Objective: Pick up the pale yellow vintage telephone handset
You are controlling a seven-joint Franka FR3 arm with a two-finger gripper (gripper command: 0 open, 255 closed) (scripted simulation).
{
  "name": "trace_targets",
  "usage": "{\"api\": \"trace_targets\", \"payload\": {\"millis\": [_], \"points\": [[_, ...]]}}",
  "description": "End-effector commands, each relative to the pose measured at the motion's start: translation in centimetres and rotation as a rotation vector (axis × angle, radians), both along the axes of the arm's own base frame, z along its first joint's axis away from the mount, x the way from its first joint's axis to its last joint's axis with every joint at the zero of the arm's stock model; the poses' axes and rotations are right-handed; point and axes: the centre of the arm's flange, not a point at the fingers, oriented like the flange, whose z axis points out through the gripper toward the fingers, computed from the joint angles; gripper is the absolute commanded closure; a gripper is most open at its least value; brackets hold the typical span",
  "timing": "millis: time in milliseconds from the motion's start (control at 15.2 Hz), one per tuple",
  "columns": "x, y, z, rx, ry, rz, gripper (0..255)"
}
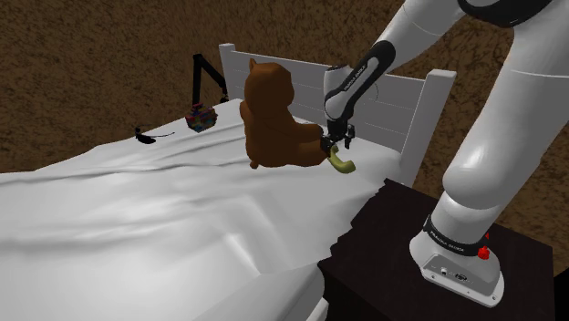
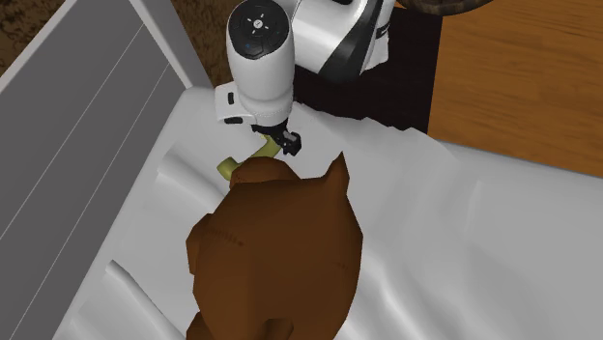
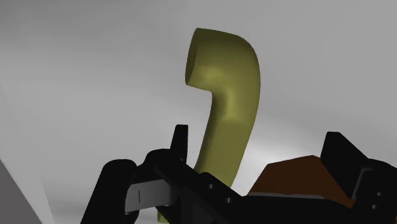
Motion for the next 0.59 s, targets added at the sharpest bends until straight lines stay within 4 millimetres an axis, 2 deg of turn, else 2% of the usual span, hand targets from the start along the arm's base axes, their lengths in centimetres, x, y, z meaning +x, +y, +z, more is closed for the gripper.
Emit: {"api": "trace_targets", "payload": {"millis": [0,66,132,528], "points": [[0.6,-1.3,-2.1,-0.008,0.000,-0.040,0],[0.9,-1.9,-3.2,-0.012,0.000,-0.059,0],[0.9,-1.9,-3.2,-0.012,0.000,-0.059,0],[0.9,-1.9,-6.4,-0.012,0.000,-0.059,0]]}}
